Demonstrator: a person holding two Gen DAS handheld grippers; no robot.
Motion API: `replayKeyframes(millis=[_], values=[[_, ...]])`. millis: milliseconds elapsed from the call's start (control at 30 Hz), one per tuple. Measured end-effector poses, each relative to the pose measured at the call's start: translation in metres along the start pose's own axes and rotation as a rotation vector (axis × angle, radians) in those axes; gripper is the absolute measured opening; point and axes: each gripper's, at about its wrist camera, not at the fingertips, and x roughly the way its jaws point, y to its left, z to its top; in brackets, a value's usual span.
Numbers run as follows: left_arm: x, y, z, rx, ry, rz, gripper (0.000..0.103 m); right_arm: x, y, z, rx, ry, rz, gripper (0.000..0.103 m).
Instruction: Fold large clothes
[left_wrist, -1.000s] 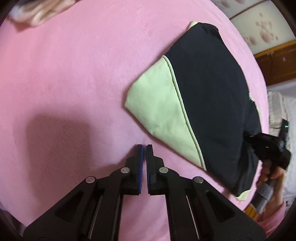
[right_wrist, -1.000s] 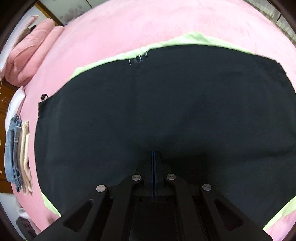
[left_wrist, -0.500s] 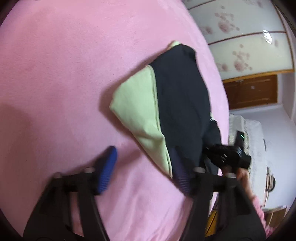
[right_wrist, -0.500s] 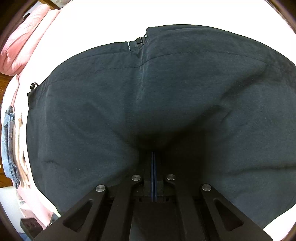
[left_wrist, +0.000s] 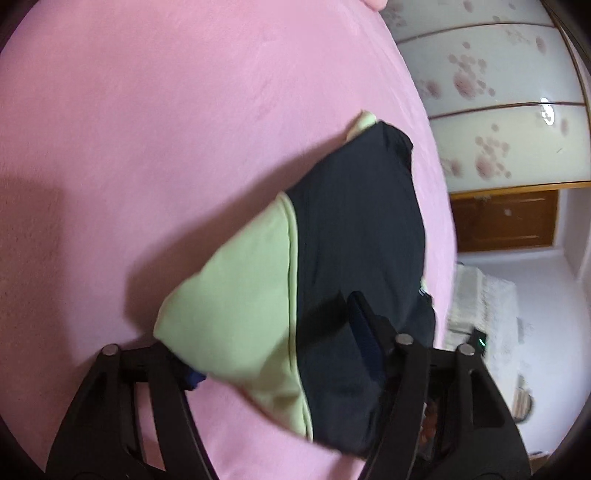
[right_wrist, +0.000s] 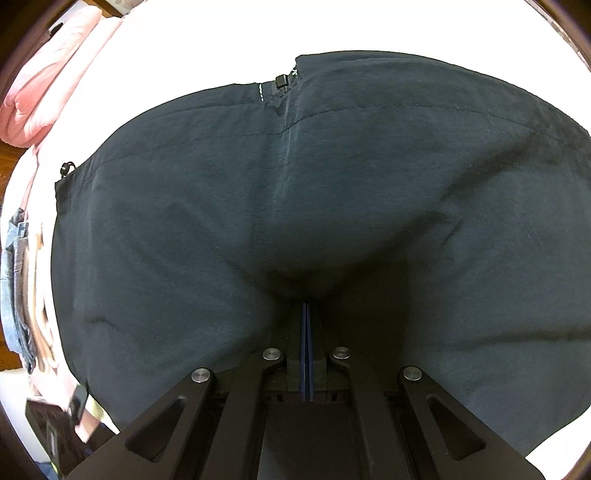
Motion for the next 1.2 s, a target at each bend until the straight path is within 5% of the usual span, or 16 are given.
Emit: replayKeyframes(millis=[167, 300, 400, 600, 833, 1067, 1200], values=[[0.006, -0.038, -0.021, 0.161, -0.11, 0.245, 0.039, 0.008, 0.001, 0.003, 0.039, -0.021, 0.093, 0.0], [0.01, -0.078, -0.041, 0.337, -0.197, 0.433, 0.013, 0.005, -0.001, 0.004, 0.004, -0.019, 0.116, 0.0], [0.003, -0.105, -0.057, 0.413, -0.277, 0.504, 0.01, 0.002, 0.003, 0.006, -0.053, -0.024, 0.133, 0.0], [-0.036, -0.182, -0.101, 0.55, -0.425, 0.367, 0.008, 0.011, -0.001, 0.012, -0.069, -0.022, 0.248, 0.0], [-0.058, -0.284, -0.2, 0.799, -0.505, 0.144, 0.007, 0.013, -0.03, 0.013, -0.054, 0.004, 0.421, 0.0], [-0.032, -0.315, -0.294, 0.983, -0.332, 0.027, 0.007, 0.012, -0.072, 0.01, -0.019, 0.056, 0.554, 0.0], [-0.017, -0.315, -0.319, 1.026, -0.248, 0.04, 0.007, 0.01, -0.089, 0.009, 0.001, 0.061, 0.601, 0.0]])
